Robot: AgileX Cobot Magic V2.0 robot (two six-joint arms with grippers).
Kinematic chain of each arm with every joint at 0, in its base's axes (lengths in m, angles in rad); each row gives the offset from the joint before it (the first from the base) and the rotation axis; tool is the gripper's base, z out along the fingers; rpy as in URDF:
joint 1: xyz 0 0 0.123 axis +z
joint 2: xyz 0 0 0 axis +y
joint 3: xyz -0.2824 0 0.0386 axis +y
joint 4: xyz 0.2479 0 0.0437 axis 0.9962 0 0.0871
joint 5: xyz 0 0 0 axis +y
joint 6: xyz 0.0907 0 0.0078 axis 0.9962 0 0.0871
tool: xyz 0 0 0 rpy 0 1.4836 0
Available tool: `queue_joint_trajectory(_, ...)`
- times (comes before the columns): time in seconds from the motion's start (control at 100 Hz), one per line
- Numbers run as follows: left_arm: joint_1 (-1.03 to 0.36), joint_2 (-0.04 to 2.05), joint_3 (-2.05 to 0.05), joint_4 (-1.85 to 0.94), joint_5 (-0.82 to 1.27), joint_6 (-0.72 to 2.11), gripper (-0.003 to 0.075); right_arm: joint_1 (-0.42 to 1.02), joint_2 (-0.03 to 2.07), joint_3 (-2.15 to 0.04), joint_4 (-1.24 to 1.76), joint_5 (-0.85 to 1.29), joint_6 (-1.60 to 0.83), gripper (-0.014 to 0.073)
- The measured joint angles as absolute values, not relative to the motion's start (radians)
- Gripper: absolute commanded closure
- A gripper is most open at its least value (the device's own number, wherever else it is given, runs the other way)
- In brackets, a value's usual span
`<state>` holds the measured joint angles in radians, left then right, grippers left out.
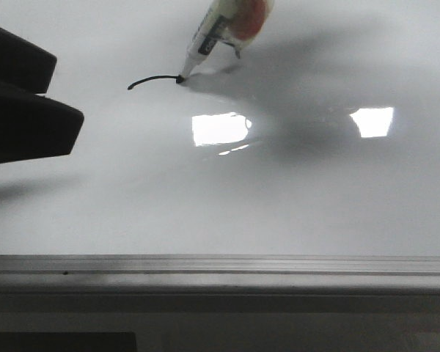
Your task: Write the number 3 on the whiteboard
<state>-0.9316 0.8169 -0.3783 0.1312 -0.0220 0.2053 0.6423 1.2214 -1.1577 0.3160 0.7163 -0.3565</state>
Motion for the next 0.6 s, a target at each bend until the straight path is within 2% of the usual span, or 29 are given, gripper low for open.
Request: queue_joint_trajectory(0.6, -0.932, 0.817, -0.378, 0.131, -0.032, 0.205, 0.0334, 0.708, 1.231, -1.104, 0.265, 0.754, -0.266, 0.0643)
